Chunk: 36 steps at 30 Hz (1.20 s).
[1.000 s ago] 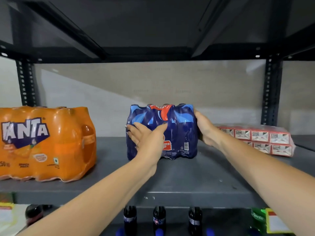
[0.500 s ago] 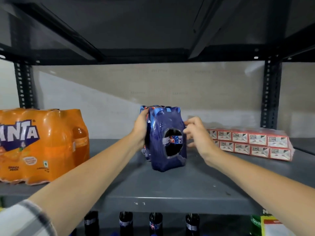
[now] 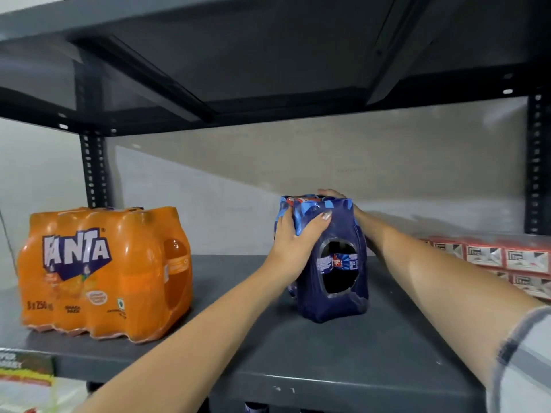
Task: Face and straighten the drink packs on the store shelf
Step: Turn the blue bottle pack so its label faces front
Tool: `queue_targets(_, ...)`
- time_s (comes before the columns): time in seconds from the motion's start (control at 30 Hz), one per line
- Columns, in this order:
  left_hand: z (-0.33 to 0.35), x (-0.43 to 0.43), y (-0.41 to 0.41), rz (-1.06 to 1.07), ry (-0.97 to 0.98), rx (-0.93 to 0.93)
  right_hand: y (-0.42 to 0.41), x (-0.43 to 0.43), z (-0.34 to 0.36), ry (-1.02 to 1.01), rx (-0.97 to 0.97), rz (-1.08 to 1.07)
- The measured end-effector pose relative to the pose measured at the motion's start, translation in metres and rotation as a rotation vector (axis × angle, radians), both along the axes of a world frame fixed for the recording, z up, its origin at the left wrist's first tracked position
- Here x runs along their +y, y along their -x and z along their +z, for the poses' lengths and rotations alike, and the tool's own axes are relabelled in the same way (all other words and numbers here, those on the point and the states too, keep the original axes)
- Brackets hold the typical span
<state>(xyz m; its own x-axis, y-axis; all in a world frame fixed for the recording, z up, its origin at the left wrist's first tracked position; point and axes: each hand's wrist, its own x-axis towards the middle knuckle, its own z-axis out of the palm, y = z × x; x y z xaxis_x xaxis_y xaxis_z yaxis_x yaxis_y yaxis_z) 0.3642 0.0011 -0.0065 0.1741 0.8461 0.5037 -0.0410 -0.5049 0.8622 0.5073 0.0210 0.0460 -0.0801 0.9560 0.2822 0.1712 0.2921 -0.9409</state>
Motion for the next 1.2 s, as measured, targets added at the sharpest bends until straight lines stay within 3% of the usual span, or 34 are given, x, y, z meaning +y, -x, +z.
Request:
queue_targets(0.1,-0.002,0.007,0.018,-0.169,0.042,-0.018,0.000,0.023,-0.004,0.031,-0.046,-0.010)
queue_targets(0.2,-0.005,0.006,0.039,-0.169,0.138,-0.118,-0.010,0.027,-0.010,0.008,-0.236,-0.101)
queue_targets(0.4,-0.004,0.033,0.065,0.143,0.210,-0.283,-0.014,0.020,-0.020,-0.086,-0.379,-0.484)
queue_targets(0.67,-0.002,0.075,0.080,0.139,0.406,-0.289,-0.009,-0.007,-0.033,-0.163,-0.307,-0.628)
queue_targets(0.8,0.007,0.073,0.081,0.187,0.438,-0.265,-0.008,-0.015,-0.033,-0.159,-0.244,-0.627)
queue_targets(0.97,0.013,0.047,0.073,0.168,0.491,-0.306,-0.009,-0.020,-0.043,-0.007,-0.129,-0.399)
queue_targets(1.2,0.014,0.020,0.065,0.194,0.445,-0.260,-0.001,-0.043,-0.050,-0.058,-0.248,-0.401)
